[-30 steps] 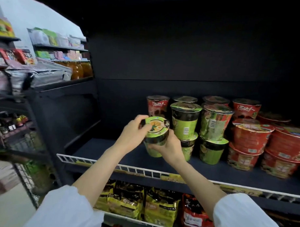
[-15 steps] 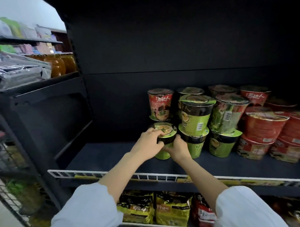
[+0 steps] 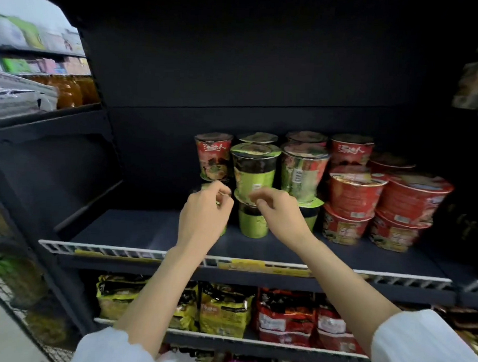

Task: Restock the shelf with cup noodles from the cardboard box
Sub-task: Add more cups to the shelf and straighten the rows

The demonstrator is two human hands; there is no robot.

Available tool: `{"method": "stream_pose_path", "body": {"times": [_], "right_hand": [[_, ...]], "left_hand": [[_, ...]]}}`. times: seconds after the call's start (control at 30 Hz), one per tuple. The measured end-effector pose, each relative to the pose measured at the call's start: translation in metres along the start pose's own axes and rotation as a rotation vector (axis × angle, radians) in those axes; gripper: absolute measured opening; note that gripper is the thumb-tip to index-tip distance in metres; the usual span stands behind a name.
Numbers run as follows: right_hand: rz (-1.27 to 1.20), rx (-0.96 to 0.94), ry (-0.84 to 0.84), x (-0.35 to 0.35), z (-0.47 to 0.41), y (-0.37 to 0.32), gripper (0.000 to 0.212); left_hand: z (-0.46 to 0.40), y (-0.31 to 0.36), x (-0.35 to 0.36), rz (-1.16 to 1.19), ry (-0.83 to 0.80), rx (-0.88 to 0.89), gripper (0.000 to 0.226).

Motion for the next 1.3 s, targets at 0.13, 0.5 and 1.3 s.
{"method": "stream_pose_path", "body": {"times": [0.13,0.5,1.3], "right_hand": [[0.025,-0.090,-0.044,-0.062,0.032,0.020,0.026],[0.207,0.167,0.108,-0.248,0.199,0.141,0.024],[0.195,0.986,0.321,-0.588,0.476,0.461,0.038]], "left_hand": [[0.026,0.061,0.022,0.135,0.099,-0.016,0.008],[0.144,0.258,0.148,0.383,-0.254,0.039,0.012],[0.326,0.672,0.415,0.346,-0.958,0.139,0.014]]}}
Point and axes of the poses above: each hand's wrist, its own z-axis away from the middle knuckle, its own x-axis out of the palm, y = z × x, the point moved 2 cm from there along -z, towards the middle knuckle, and after that the axes turned 5 degrees about x, right-handed, at the moved point
